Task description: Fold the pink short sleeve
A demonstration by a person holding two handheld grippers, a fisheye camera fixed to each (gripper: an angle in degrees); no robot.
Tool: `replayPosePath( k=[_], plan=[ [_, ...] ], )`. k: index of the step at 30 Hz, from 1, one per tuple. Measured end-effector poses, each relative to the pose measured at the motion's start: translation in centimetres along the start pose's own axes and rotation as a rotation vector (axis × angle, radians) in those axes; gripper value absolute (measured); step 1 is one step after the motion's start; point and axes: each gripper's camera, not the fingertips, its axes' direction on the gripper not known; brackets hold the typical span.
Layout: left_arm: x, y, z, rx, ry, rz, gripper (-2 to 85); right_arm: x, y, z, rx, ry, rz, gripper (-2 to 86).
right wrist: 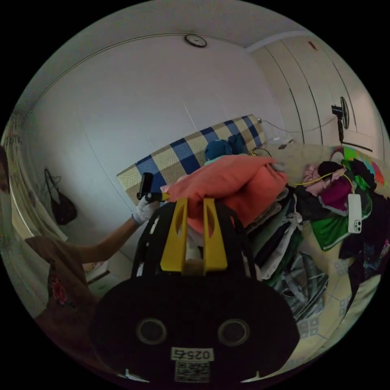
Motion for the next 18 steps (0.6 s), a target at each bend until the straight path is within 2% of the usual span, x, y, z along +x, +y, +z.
replayPosePath(
  k=[3, 7, 9, 12, 15, 17, 18],
  plan=[
    [-0.8, 2.2, -0.6, 0.084, 0.032, -0.075, 2.6, -3.0, 1.0, 0.6, 0.019, 0.055, -0.082, 6.3],
    [4.4, 4.4, -4.4, 0.323, -0.153, -0.062, 3.3, -7.0, 1.4, 1.2, 0.049, 0.208, -0.205, 6.3],
    [8.6, 3.7, -4.8, 0.366, -0.163, -0.015, 3.9, -8.9, 1.5, 1.4, 0.073, 0.277, -0.299, 6.1],
    [16.1, -0.5, -0.1, 0.189, -0.111, 0.084, 4.4, -12.5, 1.5, 2.6, 0.102, 0.398, -0.448, 5.9],
    [21.6, -4.5, 9.0, -0.064, -0.219, 0.133, 4.8, -14.7, 0.9, 4.6, 0.061, 0.488, -0.493, 5.8],
    [23.5, -6.3, 17.5, -0.265, -0.366, 0.175, 6.1, -14.4, 1.1, 5.2, 0.046, 0.514, -0.463, 5.8],
    [23.7, -6.5, 19.3, -0.296, -0.421, 0.179, 6.7, -14.2, 1.2, 5.1, 0.046, 0.509, -0.458, 5.8]
  ],
)
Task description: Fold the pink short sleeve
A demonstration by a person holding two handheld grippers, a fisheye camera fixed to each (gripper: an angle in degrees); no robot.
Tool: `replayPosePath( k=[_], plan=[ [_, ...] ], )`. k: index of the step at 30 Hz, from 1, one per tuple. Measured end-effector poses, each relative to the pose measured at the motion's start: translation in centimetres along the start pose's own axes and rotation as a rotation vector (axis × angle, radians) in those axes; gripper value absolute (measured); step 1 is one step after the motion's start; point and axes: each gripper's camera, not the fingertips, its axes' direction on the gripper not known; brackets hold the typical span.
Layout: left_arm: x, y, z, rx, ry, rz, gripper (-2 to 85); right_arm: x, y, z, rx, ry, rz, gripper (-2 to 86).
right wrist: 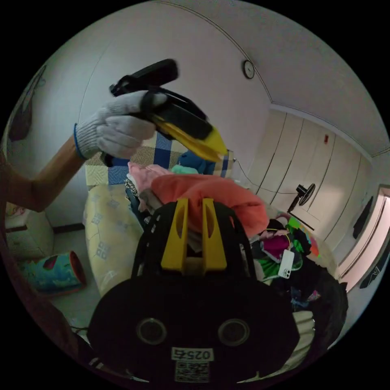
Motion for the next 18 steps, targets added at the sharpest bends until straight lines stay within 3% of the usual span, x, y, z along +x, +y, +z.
replayPosePath(
  k=[2, 7, 10, 14, 18],
  plan=[
    [1.7, -2.2, 5.2, -0.089, -0.203, -0.016, 8.1, 2.1, 1.1, -0.6, 0.009, -0.061, 0.078, 6.0],
    [3.3, -1.4, 13.0, -0.237, -0.369, -0.023, 8.6, 12.5, 4.1, -2.2, 0.074, -0.342, 0.414, 9.2],
    [4.4, 0.5, 13.8, -0.163, -0.43, -0.024, 4.7, 21.0, 5.9, -2.7, 0.161, -0.376, 0.651, 11.5],
    [4.9, 2.5, 10.9, 0.054, -0.428, -0.083, -0.2, 29.9, 3.3, 3.8, -0.034, -0.536, 0.783, 12.1],
    [3.8, 4.0, 8.0, 0.163, -0.365, -0.106, -0.7, 34.4, 1.8, 9.2, -0.12, -0.653, 0.905, 11.9]
  ],
)
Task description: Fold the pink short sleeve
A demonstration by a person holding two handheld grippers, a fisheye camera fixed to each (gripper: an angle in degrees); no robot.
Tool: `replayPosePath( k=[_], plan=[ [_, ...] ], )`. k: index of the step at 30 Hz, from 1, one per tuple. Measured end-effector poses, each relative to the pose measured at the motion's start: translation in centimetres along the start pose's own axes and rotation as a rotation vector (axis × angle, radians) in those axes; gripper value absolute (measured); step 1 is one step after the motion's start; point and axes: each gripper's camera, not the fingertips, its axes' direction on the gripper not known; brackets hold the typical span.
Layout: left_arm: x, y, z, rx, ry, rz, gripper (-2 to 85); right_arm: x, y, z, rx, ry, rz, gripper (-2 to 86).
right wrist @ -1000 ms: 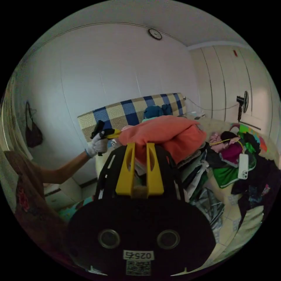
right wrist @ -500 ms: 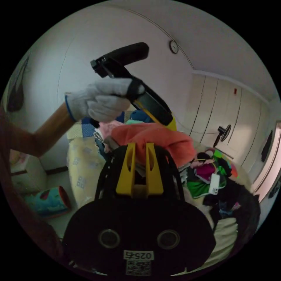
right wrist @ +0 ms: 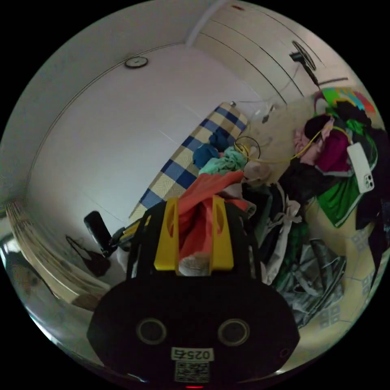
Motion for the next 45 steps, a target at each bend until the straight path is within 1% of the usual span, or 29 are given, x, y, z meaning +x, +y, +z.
replayPosePath(
  k=[4, 5, 7, 10, 13, 15, 16, 18, 19, 21, 23, 24, 25, 26, 28, 30, 31, 33, 34, 35, 36, 38, 39, 40, 41, 42, 44, 45],
  plan=[
    [-1.8, 1.8, -0.9, 0.066, 0.099, 0.02, -0.8, 4.2, -3.1, 1.2, -0.067, -0.095, 0.265, 12.7],
    [-2.2, 2.4, -0.8, 0.073, 0.106, 0.016, -0.8, 5.4, -3.3, 1.1, -0.048, -0.102, 0.336, 12.7],
    [-2.5, 3.1, -0.9, 0.101, 0.104, 0.028, -0.8, 7.1, -3.9, 1.1, -0.049, -0.116, 0.403, 12.7],
    [-2.4, 4.0, -1.1, 0.129, 0.072, 0.085, -0.7, 8.8, -5.3, 1.4, -0.046, -0.226, 0.441, 12.3],
    [-2.0, 4.3, -1.2, 0.136, 0.023, 0.16, -0.8, 9.3, -7.4, 2.1, -0.059, -0.172, 0.435, 10.0],
    [-1.8, 4.4, -1.5, 0.147, -0.014, 0.204, -0.7, 9.1, -8.7, 2.6, -0.083, -0.176, 0.409, 5.8],
    [-1.8, 4.4, -1.8, 0.144, -0.035, 0.219, -0.7, 8.6, -9.5, 2.3, -0.062, -0.193, 0.38, 1.7],
    [-2.1, 4.5, -2.7, 0.149, -0.051, 0.23, -0.7, 6.8, -10.7, 1.3, -0.041, -0.208, 0.322, 0.6],
    [-2.2, 4.5, -3.4, 0.154, -0.052, 0.248, -0.7, 5.0, -11.3, 0.4, -0.048, -0.185, 0.254, 0.3],
    [-2.4, 4.4, -4.3, 0.143, -0.031, 0.282, -0.7, 2.1, -11.1, -1.2, -0.049, -0.057, 0.143, 0.1],
    [-2.7, 3.9, -4.4, 0.072, 0.024, 0.339, -0.6, 0.0, -9.1, -2.6, -0.056, 0.162, 0.065, 0.2],
    [-2.8, 3.6, -4.1, 0.041, 0.039, 0.352, -0.6, 0.2, -8.5, -2.7, -0.066, 0.194, 0.066, 0.4],
    [-3.0, 3.0, -3.0, -0.057, 0.07, 0.379, -0.4, 1.4, -7.4, -2.5, -0.099, 0.213, 0.109, 0.8],
    [-3.5, 2.4, -1.7, -0.136, 0.083, 0.383, -0.2, 3.4, -6.4, -2.0, -0.141, 0.186, 0.178, 1.5],
    [-4.3, 1.5, -0.3, -0.198, 0.1, 0.377, 0.2, 6.7, -5.3, -1.4, -0.187, 0.125, 0.273, 4.0],
    [-5.8, 0.5, -0.3, -0.208, 0.125, 0.341, 0.8, 8.9, -4.1, -2.2, -0.123, 0.098, 0.339, 8.0],
    [-7.1, -0.1, -1.3, -0.204, 0.151, 0.303, 1.0, 9.8, -3.5, -2.7, -0.089, 0.051, 0.357, 10.9],
    [-9.3, -0.6, -4.2, -0.16, 0.199, 0.229, 0.9, 10.7, -2.8, -2.9, -0.083, -0.032, 0.38, 15.7],
    [-10.9, -0.5, -6.4, -0.127, 0.258, 0.184, 0.8, 11.1, -2.4, -2.8, -0.085, -0.089, 0.387, 19.7],
    [-12.5, -0.2, -8.5, -0.09, 0.295, 0.134, 0.9, 11.3, -1.9, -2.6, -0.085, -0.131, 0.389, 20.4],
    [-13.3, 0.0, -9.4, -0.067, 0.289, 0.109, 1.0, 11.3, -1.7, -2.5, -0.079, -0.156, 0.384, 20.7],
    [-16.2, 0.9, -11.3, -0.04, 0.172, -0.024, 1.7, 11.3, -1.3, -1.5, -0.064, -0.237, 0.374, 20.4],
    [-16.8, 1.2, -11.4, -0.042, 0.158, -0.056, 2.0, 11.2, -1.3, -1.3, -0.055, -0.25, 0.374, 20.1],
    [-18.3, 1.8, -11.3, -0.043, 0.188, -0.132, 2.8, 10.9, -1.4, -0.7, -0.04, -0.258, 0.373, 19.0],
    [-19.8, 2.5, -10.9, -0.027, 0.284, -0.211, 3.9, 10.4, -1.6, 0.1, -0.057, -0.244, 0.371, 17.5],
    [-20.5, 2.8, -10.5, -0.023, 0.353, -0.242, 4.7, 10.1, -1.7, 0.5, -0.073, -0.226, 0.37, 16.0],
    [-23.6, 3.6, -7.8, -0.058, 0.637, -0.426, 7.4, 7.9, -1.9, 1.8, -0.122, -0.074, 0.352, 8.5],
    [-24.3, 3.8, -7.2, -0.044, 0.695, -0.462, 7.7, 7.1, -2.0, 1.9, -0.118, -0.042, 0.332, 6.3]
  ],
)
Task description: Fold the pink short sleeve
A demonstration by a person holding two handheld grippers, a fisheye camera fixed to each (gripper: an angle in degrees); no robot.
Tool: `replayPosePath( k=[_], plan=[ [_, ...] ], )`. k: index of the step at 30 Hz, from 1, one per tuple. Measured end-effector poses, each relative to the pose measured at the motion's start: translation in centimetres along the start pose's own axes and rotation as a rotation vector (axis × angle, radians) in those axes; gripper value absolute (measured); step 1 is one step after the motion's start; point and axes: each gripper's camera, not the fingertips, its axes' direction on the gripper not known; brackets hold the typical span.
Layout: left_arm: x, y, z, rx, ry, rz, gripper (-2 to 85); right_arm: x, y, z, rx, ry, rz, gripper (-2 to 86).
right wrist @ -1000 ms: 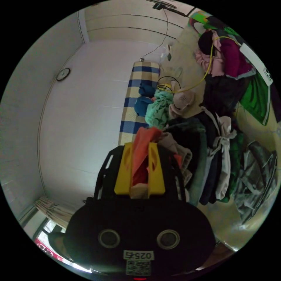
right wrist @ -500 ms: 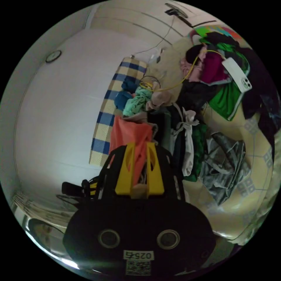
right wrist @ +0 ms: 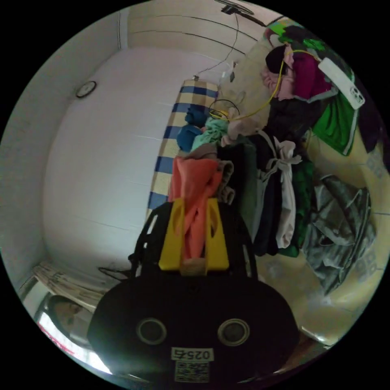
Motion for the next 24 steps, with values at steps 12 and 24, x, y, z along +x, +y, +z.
replayPosePath(
  k=[12, 24],
  plan=[
    [-8.9, -4.8, 1.0, 0.341, 0.433, -0.543, 9.7, -14.4, 3.2, 6.2, -0.053, 0.503, -0.408, 4.5],
    [-3.6, -6.8, 6.8, 0.629, 0.067, -0.304, 3.4, -16.4, -0.6, 10.5, -0.072, 0.593, -0.397, 4.0]
  ],
)
